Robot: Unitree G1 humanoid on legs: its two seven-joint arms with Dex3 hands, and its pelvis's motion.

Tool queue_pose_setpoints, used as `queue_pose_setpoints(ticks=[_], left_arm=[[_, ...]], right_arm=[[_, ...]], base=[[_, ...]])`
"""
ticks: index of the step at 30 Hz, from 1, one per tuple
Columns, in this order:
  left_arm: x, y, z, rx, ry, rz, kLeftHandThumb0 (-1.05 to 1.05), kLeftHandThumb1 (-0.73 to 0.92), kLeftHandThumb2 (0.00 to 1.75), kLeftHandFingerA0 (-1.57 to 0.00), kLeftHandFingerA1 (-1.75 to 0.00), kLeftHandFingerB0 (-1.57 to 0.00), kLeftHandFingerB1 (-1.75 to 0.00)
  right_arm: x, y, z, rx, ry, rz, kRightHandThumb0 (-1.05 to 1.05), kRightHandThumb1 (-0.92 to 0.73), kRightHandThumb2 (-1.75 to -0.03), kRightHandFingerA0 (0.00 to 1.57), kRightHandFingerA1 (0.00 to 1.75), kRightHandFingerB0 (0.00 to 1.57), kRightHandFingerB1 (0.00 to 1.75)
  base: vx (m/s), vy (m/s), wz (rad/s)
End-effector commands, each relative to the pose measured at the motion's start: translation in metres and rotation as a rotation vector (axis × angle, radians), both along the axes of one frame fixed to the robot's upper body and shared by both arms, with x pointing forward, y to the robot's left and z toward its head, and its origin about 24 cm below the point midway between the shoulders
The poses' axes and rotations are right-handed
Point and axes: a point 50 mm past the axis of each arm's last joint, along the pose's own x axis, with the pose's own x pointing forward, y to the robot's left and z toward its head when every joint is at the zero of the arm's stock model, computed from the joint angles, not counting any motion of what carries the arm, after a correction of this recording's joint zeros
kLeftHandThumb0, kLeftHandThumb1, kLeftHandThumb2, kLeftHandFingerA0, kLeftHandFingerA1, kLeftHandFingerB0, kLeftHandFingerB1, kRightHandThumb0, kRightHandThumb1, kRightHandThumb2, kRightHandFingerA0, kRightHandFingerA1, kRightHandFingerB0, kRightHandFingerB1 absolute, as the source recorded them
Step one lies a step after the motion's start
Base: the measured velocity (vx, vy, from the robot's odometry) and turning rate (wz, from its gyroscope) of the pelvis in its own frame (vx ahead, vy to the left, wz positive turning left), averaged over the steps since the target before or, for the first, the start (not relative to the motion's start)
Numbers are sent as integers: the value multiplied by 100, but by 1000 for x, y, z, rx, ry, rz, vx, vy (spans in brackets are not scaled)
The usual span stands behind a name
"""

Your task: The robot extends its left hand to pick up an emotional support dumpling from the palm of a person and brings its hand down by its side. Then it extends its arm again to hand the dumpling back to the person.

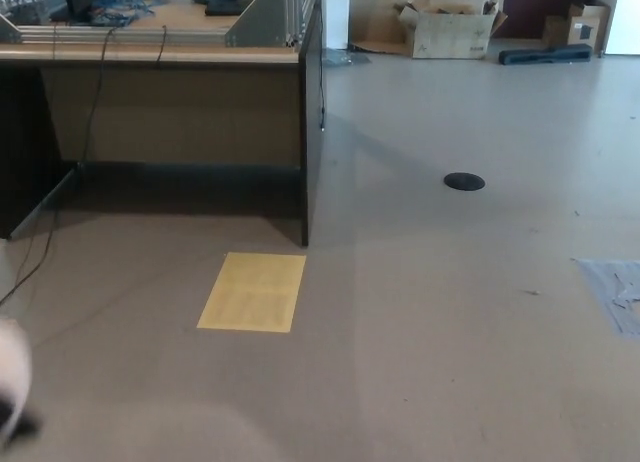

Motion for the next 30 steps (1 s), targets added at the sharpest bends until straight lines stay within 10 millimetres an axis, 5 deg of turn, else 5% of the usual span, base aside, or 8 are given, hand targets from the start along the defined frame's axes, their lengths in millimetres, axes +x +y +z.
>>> queue_pose_setpoints(ticks=[1, 7, 30], left_arm=[[-20, 21, -41, 61, 83, 98, -4, 71, 61, -85, -107, -71, -66], [-28, 27, -70, 121, 181, 137, -4, 77, 64, -87, -101, -74, -68], [-22, 32, -76, 138, 215, 134, -6, 73, 61, -82, -106, -72, -65]], right_arm=[[-14, -11, -6, 12, -15, -42, -30, -58, -57, 90, 57, 67, 48], [-19, -9, -11, 20, -7, -50, -29, -57, -58, 90, 55, 67, 48], [-21, -13, -11, 23, -16, -64, -31, -56, -58, 93, 55, 66, 49]], base=[[0, 0, 0], [0, 0, 0], [0, 0, 0]])
